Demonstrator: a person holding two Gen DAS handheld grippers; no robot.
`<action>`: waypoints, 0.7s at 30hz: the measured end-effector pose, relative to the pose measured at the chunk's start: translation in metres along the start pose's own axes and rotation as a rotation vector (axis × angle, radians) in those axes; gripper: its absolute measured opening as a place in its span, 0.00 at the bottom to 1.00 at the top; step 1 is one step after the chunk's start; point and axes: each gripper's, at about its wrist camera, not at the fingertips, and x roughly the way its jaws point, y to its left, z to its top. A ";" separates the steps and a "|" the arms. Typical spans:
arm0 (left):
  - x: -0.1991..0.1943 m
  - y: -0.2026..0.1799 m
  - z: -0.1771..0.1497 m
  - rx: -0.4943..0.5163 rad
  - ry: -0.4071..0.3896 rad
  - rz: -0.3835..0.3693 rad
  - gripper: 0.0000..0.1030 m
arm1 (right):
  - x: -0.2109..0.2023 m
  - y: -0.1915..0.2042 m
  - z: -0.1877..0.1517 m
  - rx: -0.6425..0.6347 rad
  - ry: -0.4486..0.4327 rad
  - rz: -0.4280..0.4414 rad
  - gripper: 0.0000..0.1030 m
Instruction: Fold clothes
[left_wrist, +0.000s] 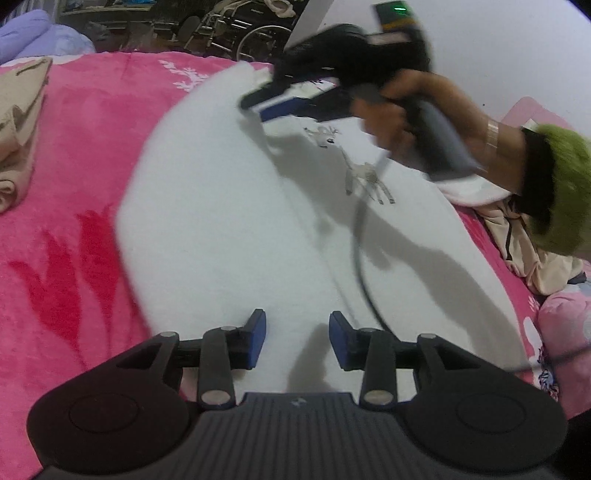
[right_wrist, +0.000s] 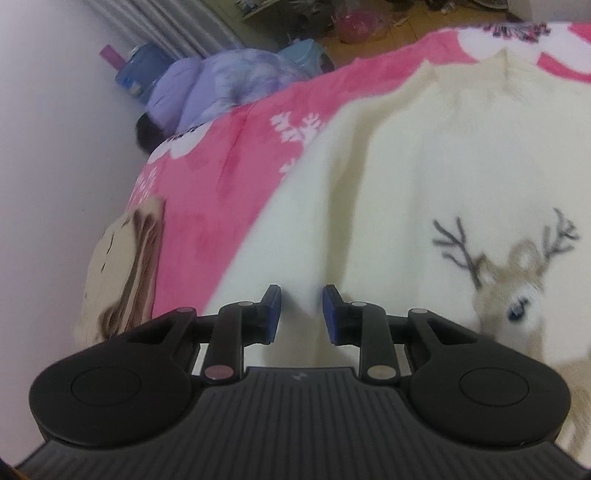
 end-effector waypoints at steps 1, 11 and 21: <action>0.002 0.000 -0.001 -0.003 0.000 -0.006 0.37 | 0.007 -0.003 0.002 0.007 0.012 0.001 0.23; 0.013 0.004 -0.001 -0.035 0.002 -0.073 0.37 | -0.009 -0.023 -0.006 0.005 -0.091 0.118 0.04; 0.017 0.005 -0.004 -0.011 -0.003 -0.107 0.37 | 0.003 -0.025 -0.007 -0.089 -0.056 -0.011 0.07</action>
